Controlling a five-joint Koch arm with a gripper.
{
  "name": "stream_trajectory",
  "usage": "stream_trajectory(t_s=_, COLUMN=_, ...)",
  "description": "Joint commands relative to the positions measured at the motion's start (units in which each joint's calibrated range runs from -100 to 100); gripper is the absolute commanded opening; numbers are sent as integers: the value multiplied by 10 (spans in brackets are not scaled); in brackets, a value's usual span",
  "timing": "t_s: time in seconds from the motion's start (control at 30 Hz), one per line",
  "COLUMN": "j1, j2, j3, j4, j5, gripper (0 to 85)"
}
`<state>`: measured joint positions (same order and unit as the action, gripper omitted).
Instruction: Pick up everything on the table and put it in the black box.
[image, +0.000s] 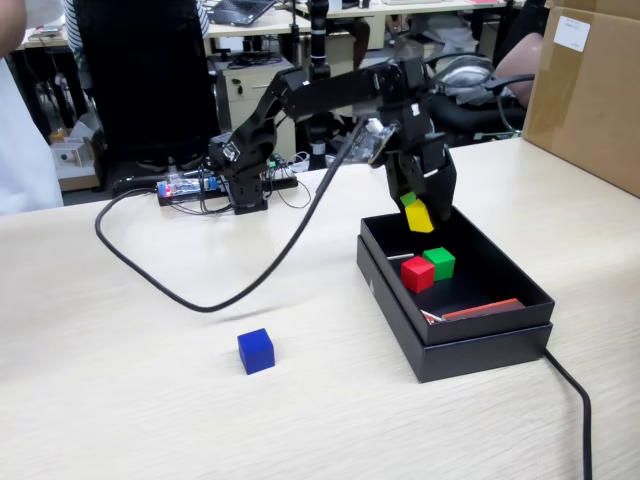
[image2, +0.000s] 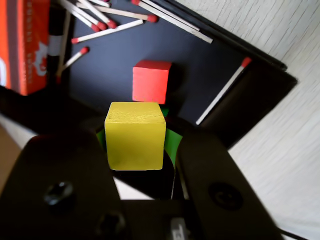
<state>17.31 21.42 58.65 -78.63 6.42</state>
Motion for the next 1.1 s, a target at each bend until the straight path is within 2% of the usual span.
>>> stream_trajectory(t_s=0.0, j1=10, j2=17, j3=53, j4=-2, j5=6, gripper=66)
stream_trajectory(t_s=0.1, j1=15, j2=50, j3=56, j4=-3, j5=9, gripper=113)
stream_trajectory(t_s=0.2, j1=19, j2=64, j3=57, j4=-4, j5=12, gripper=114)
stream_trajectory(t_s=0.23, j1=19, j2=66, j3=57, j4=-4, j5=13, gripper=148)
stream_trajectory(t_s=0.3, j1=16, j2=67, j3=54, j4=-4, j5=14, gripper=294)
stream_trajectory(t_s=0.43, j1=7, j2=11, j3=43, j4=-15, j5=13, gripper=392)
stream_trajectory(t_s=0.57, j1=-17, j2=-84, j3=22, j4=-24, j5=3, gripper=407)
stream_trajectory(t_s=0.73, j1=-85, j2=-214, j3=-17, j4=-30, j5=-39, gripper=418)
stream_trajectory(t_s=0.8, j1=-120, j2=-217, j3=-16, j4=-30, j5=-62, gripper=419)
stream_trajectory(t_s=0.87, j1=-165, j2=-207, j3=-20, j4=-30, j5=-88, gripper=455)
stream_trajectory(t_s=1.07, j1=-211, j2=-128, j3=-14, j4=-30, j5=-106, gripper=463)
